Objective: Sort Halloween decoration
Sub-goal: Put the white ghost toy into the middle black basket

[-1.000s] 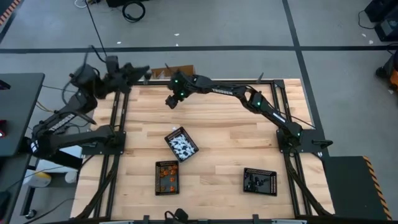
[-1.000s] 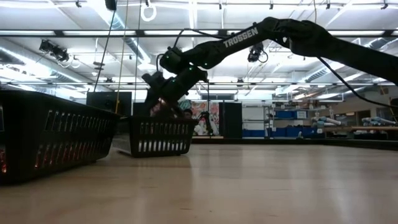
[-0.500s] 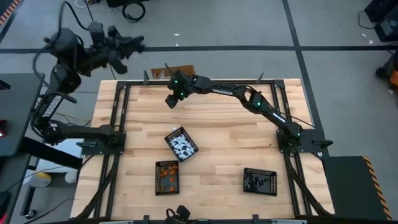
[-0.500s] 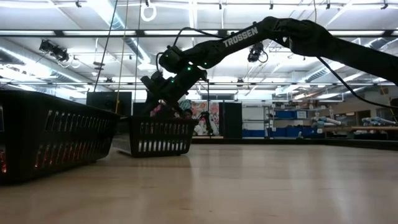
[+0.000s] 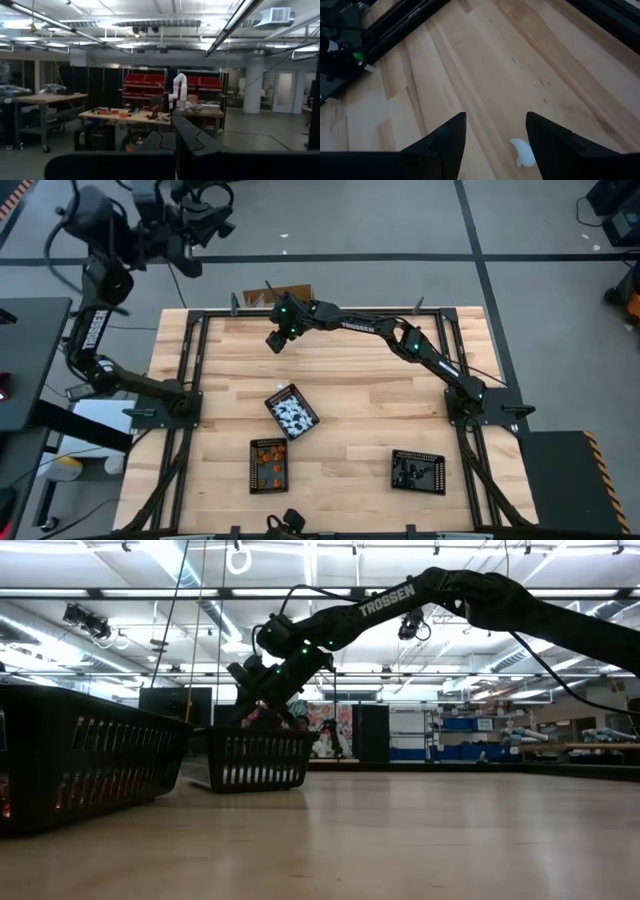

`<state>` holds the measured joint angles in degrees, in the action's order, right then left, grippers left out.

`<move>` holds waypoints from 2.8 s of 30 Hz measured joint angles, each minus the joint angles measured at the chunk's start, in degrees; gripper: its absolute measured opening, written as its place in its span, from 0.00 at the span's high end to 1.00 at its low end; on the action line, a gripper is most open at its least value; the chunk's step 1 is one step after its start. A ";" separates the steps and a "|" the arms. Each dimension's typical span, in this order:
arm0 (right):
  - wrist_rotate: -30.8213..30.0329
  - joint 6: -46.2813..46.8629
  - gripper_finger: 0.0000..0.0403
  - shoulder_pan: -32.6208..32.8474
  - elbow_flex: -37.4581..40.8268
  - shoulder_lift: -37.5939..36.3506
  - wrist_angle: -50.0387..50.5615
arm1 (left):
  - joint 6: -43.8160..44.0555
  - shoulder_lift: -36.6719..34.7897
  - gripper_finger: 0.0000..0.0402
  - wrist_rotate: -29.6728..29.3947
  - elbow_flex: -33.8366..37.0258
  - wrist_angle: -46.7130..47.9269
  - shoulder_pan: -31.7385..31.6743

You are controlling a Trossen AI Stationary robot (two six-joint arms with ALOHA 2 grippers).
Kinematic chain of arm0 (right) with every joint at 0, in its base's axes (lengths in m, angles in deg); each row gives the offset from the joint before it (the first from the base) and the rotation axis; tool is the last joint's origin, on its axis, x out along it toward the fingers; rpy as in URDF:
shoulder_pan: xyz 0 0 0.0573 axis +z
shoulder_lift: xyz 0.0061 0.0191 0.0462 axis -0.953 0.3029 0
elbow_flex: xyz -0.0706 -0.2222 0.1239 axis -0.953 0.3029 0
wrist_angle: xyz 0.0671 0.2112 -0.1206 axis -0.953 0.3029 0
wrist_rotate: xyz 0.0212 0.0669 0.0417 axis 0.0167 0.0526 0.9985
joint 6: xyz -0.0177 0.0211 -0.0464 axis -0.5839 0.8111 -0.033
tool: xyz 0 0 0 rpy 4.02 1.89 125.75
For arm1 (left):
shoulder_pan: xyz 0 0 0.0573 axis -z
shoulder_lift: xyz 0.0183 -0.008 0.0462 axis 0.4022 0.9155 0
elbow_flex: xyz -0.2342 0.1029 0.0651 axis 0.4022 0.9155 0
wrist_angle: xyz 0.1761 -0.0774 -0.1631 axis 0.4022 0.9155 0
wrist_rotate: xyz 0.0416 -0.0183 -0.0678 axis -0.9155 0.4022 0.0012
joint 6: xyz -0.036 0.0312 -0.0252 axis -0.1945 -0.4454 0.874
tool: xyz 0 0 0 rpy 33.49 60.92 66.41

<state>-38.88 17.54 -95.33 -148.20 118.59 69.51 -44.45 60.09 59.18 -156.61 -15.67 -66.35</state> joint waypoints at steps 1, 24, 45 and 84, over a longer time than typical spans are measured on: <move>0.00 -0.04 0.48 0.00 0.00 0.00 -0.14 | 0.03 0.40 1.00 0.61 -0.28 0.04 -0.27; 0.13 0.29 0.48 -0.11 0.00 0.02 -1.19 | 5.14 2.45 1.00 10.11 -0.72 -4.75 -5.57; 2.86 2.15 0.48 -0.79 0.02 0.07 -1.39 | 6.46 3.12 1.00 13.88 -0.71 -2.20 -7.74; -6.95 -2.80 0.55 -1.83 -1.00 -1.29 -5.62 | 9.25 2.39 1.00 14.78 -0.71 -3.89 -9.92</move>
<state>-45.83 14.73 -97.16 -149.20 117.30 63.89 -35.20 62.48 73.96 -157.32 -19.56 -76.27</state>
